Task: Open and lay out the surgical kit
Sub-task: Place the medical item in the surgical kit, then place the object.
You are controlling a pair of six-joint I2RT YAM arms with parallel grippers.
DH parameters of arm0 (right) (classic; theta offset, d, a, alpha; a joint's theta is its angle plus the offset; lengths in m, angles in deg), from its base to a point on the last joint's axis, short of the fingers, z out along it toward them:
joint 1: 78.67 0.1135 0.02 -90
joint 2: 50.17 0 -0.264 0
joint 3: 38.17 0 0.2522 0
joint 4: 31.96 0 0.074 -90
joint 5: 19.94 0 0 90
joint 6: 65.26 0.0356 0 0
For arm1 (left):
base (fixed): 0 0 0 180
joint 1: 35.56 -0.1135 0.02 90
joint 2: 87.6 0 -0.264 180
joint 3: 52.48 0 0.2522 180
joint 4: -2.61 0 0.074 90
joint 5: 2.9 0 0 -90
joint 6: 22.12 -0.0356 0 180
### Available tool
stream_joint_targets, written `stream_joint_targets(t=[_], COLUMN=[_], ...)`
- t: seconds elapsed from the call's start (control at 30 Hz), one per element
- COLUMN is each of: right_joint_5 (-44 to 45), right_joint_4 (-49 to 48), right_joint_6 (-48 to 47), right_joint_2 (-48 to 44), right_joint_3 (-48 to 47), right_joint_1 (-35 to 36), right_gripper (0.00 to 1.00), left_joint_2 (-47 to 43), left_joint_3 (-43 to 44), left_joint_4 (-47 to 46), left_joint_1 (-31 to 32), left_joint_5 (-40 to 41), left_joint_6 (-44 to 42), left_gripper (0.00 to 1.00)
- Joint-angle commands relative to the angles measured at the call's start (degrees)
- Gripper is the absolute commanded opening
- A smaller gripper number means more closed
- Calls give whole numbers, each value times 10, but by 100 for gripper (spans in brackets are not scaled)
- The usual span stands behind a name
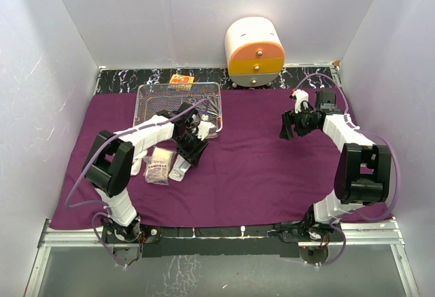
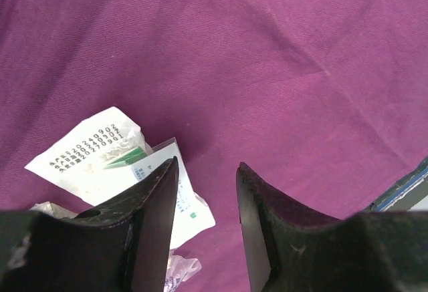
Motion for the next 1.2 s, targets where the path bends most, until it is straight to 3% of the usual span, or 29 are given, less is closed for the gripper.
stream_joint_targets(t=[0.0, 0.47, 1.17], right_joint_5=[-1, -1, 1], right_joint_4=[-25, -25, -24], right_joint_6=[-5, -6, -7], right_joint_2=[-3, -3, 2], right_joint_3=[-7, -6, -7], right_joint_1=[-3, -3, -3], right_gripper=[74, 74, 74], left_joint_2=[11, 23, -34], left_joint_3=[25, 23, 9], left_joint_4=[7, -2, -9], left_joint_1=[-1, -1, -1], left_joint_5=[9, 70, 111], left_joint_6=[-3, 16, 38], left_gripper=[39, 38, 37])
